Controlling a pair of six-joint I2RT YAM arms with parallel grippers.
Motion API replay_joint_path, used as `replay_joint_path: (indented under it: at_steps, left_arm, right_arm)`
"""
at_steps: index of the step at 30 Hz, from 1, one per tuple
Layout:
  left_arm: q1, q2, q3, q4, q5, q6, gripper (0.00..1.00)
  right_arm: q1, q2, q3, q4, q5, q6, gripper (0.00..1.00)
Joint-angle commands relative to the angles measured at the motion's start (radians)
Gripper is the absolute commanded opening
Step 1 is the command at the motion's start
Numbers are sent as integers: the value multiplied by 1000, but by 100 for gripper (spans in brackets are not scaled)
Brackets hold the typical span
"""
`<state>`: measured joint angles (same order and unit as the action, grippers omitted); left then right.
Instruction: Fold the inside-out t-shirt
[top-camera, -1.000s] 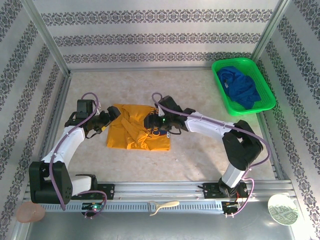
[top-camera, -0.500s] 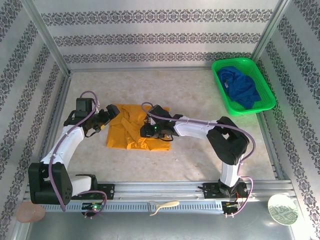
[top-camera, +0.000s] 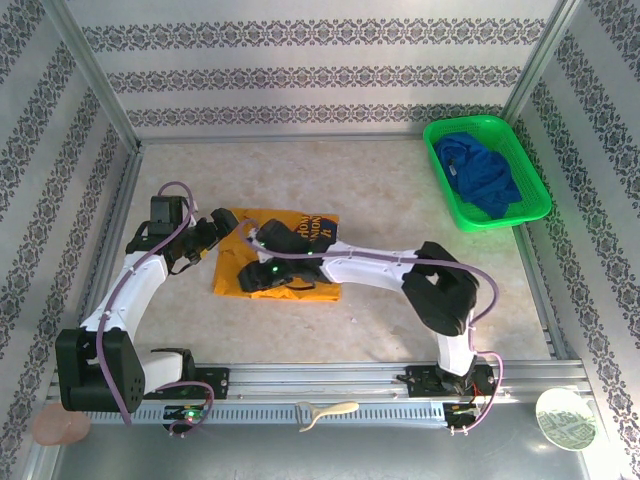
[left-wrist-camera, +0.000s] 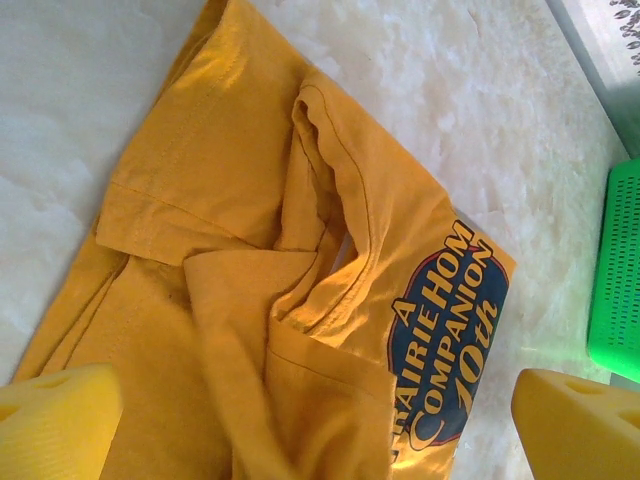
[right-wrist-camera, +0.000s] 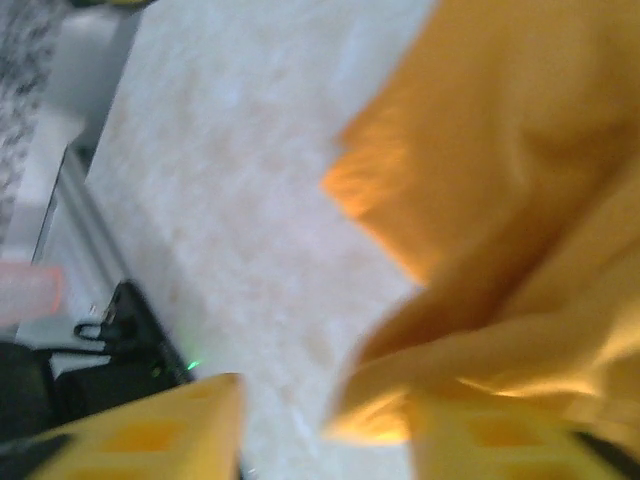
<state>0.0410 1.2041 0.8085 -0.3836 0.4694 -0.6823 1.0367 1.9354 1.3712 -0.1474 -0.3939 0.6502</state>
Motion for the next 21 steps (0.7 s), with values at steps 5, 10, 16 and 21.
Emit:
replay_joint_path:
  at_steps: [5, 10, 16, 21]
  left_arm:
    - [8, -23, 34, -21, 4, -15, 99]
    - [-15, -54, 24, -15, 56, -43, 100]
    - [-207, -100, -51, 51, 8, -148, 99]
    - [-364, -134, -194, 188, -75, -290, 100]
  right_arm:
    - [-11, -73, -6, -9, -119, -89, 60]
    - [-247, -220, -141, -83, -62, -105, 59]
    - [-517, -149, -128, -175, -25, -101, 60]
    - [-575, -20, -17, -235, -2, -89, 64]
